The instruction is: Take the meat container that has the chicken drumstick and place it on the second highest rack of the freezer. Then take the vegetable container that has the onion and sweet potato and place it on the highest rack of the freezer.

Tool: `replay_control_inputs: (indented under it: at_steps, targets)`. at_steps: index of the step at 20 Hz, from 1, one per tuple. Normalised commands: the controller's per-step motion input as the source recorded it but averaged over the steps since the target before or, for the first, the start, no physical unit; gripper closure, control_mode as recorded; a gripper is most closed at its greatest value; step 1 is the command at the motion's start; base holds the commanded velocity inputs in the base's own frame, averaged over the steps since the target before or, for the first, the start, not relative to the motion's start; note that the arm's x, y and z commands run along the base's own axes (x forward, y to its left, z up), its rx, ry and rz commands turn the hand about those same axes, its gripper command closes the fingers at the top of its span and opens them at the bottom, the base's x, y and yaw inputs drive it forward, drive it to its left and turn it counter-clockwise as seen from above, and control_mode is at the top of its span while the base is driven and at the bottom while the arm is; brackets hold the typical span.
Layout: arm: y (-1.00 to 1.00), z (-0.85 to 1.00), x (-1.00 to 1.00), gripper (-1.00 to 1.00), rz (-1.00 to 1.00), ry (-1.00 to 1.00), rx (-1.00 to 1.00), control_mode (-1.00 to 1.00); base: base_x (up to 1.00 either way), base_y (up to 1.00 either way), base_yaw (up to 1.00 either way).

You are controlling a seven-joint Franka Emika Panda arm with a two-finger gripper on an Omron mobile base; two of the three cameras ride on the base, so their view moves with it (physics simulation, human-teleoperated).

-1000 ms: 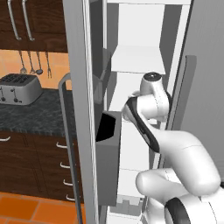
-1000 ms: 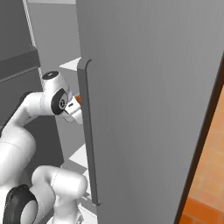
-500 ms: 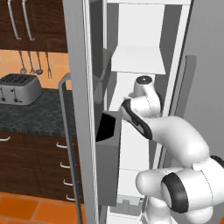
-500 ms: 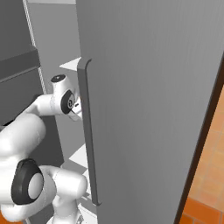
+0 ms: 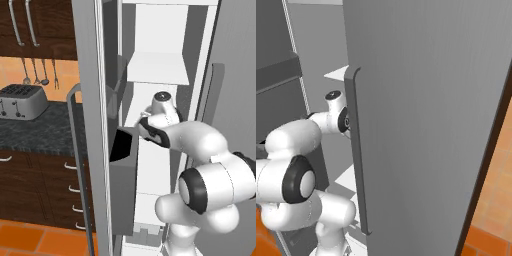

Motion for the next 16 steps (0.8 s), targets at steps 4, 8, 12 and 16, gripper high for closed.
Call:
replay_control_inputs:
  at_steps: [4,8,12,16]
  targets:
    - [-0.05,-0.23,0.57,1.00,0.00,-0.04,0.00,-1.00,0.00,0.00,0.00]
    - [-0.06,-0.24,0.56,1.00,0.00,-0.04,0.00,-1.00,0.00,0.00,0.00]
    - [-0.02,-0.29,0.53,1.00,0.00,-0.01,0.00,-1.00,0.00,0.00,0.00]
    - [-0.07,-0.26,0.57,1.00,0.00,-0.03,0.00,-1.00,0.00,0.00,0.00]
